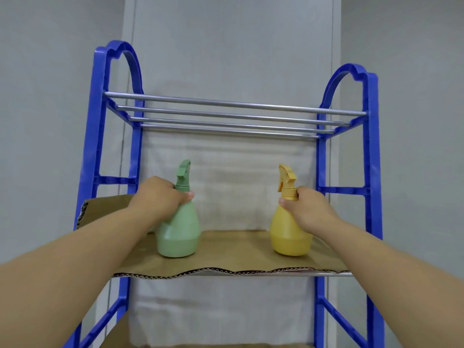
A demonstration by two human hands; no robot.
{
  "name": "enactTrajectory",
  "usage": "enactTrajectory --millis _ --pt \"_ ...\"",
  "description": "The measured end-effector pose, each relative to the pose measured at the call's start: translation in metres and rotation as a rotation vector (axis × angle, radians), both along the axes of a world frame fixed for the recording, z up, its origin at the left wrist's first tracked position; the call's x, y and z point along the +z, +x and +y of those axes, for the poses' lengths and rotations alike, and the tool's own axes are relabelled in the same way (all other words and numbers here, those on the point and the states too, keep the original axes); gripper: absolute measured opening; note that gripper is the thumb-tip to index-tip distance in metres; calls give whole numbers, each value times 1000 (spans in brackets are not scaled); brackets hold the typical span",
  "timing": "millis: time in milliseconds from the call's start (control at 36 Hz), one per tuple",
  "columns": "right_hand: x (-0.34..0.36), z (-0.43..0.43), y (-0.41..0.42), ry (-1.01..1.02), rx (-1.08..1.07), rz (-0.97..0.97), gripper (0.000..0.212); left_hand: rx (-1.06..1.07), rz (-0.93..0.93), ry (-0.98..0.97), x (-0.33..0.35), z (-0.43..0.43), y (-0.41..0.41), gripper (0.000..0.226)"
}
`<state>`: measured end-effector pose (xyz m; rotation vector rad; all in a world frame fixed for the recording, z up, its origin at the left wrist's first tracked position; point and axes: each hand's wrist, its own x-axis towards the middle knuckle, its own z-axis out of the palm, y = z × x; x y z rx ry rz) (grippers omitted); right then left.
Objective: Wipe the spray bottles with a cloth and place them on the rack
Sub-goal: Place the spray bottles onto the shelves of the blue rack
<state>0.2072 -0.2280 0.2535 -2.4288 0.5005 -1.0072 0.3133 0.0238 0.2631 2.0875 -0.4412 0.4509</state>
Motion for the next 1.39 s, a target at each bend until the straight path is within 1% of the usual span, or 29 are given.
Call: enactTrajectory --millis 167,333,444,528,667,722,833,972,1028,1194,1278,1389 --pt "-5 -4 6 14 25 -8 26 -21 -14 6 -5 0 6 33" --pt "-2 -1 0 -11 39 67 25 -12 -28 78 -7 0 -2 32" --pt "5 1 -9 -33 -43 168 35 11 -23 100 -7 6 -12 31" --pt "13 4 -21 -86 -115 194 36 8 -37 126 -8 15 -25 31" --pt "26 20 -57 -221 -175 202 40 -38 -75 266 -8 37 -56 26" --pt "30 31 -77 -264 -164 223 38 -66 -91 352 -9 46 -73 25" --pt "32 53 -113 -335 -114 254 34 -102 -134 445 -10 60 -103 23" --pt "17 80 -161 -362 -40 354 44 -176 -110 570 -22 78 -148 24" --pt "8 90 -179 -381 -13 399 43 -215 -90 611 -31 85 -168 26" --pt "-28 118 -223 -381 104 552 38 -308 -46 697 -75 105 -225 24" --pt "-51 131 -240 -375 155 588 35 -348 -32 743 -104 114 -248 26" --pt "-91 145 -255 -344 219 651 37 -385 56 796 -149 129 -271 26"
